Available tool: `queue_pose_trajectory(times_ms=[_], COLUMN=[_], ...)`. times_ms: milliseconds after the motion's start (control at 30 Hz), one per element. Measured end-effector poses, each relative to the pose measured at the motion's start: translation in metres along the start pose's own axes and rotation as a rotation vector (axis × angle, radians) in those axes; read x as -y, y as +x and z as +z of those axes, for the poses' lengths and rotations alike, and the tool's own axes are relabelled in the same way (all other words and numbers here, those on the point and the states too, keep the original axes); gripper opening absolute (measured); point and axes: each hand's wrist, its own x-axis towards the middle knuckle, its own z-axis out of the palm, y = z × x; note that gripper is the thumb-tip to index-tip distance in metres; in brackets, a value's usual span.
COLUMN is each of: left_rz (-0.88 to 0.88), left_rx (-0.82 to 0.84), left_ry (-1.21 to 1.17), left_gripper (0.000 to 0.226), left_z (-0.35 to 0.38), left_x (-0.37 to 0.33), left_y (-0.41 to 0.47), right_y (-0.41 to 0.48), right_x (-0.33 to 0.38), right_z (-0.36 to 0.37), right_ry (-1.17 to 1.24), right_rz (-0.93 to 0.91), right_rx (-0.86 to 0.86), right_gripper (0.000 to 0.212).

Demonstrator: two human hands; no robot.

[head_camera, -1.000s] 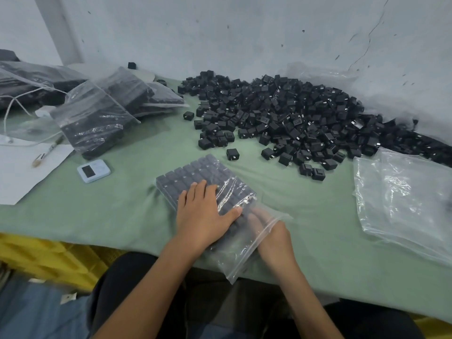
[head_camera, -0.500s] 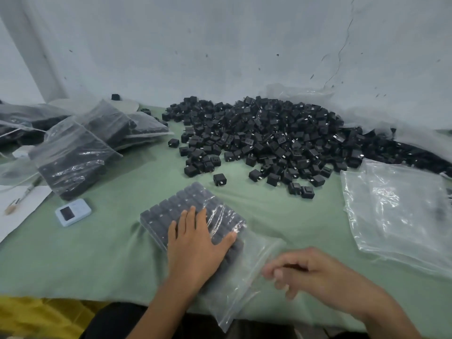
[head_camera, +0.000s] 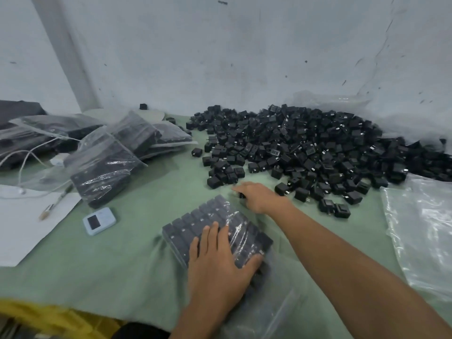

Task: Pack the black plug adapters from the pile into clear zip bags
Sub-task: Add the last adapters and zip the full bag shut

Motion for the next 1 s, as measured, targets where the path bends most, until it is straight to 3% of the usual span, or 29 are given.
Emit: queue_pose_trajectory(times_ms=[100, 200, 333, 467, 667, 833, 933, 1000], left_rz=[0.006, 0.011, 0.012, 0.012, 0.018, 0.023, 0.027, 0.025], left_rx=[0.007, 0.015, 0.029, 0.036, 0.040, 0.052, 0.048, 0.044], left_ry=[0.001, 0.001, 0.004, 0.012, 0.031, 0.046, 0.043, 0.040], left_gripper=[0.105, 0.104, 0.105, 0.104, 0.103, 0.104, 0.105, 0.106], left_z=[0.000, -0.001, 0.001, 0.002, -0.001, -0.001, 0.001, 0.003], left_x=[0.000, 0.001, 0.002, 0.002, 0.001, 0.001, 0.002, 0.003], left_y=[0.001, 0.001, 0.002, 0.003, 0.003, 0.004, 0.004, 0.005], right_y=[-0.004, -0.040, -0.140, -0.262, -0.338, -0.296, -0.268, -0.256], right_x=[-0.007, -0.013, -0.018, -0.011, 0.024, 0.059, 0.070, 0.073], right_z=[-0.003, -0.019, -0.032, -0.019, 0.035, 0.038, 0.042, 0.049], right_ry=[0.088, 0.440, 1.015, 1.188, 1.217, 1.207, 1.169, 1.016], right_rz=[0.034, 0.106, 0.165, 0.224, 0.340, 0.306, 0.362, 0.425], right_rx=[-0.004, -0.093, -0.375, -0.459, -0.157, -0.218, -0.338, -0.438], right_gripper=[0.041, 0.041, 0.024, 0.026, 0.039, 0.030, 0.021, 0.010])
